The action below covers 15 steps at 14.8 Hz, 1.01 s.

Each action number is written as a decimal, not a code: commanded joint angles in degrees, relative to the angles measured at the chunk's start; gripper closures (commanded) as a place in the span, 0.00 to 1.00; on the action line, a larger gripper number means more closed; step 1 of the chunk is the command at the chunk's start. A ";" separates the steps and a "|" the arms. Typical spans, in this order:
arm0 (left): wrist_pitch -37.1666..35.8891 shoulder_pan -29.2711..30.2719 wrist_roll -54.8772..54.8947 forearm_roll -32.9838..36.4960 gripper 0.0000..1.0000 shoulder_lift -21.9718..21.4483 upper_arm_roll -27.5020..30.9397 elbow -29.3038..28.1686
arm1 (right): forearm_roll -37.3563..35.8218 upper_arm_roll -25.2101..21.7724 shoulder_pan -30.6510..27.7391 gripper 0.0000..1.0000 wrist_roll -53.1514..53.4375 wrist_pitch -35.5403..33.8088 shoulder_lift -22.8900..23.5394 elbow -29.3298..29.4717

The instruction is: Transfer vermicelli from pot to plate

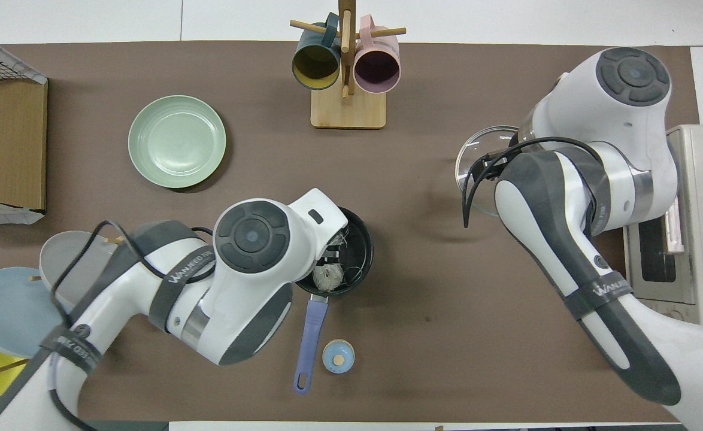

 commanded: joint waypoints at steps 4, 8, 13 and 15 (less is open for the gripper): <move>8.67 -2.16 -4.02 -0.23 0.00 5.21 1.21 -1.08 | 1.47 0.78 -4.30 0.43 -2.87 11.03 -5.17 -14.77; 10.26 -3.04 -4.81 -0.23 0.00 8.21 1.30 -0.99 | 4.20 0.78 -4.22 0.43 -2.87 15.24 -3.59 -17.15; 11.14 -3.04 -4.81 -0.05 0.09 9.53 1.39 -0.99 | 5.69 0.78 -2.99 0.43 -2.78 19.03 -1.83 -18.81; 11.05 -2.95 -4.55 0.12 0.94 9.53 1.39 -0.90 | 5.69 0.78 -2.99 0.41 -2.69 19.30 -2.00 -19.87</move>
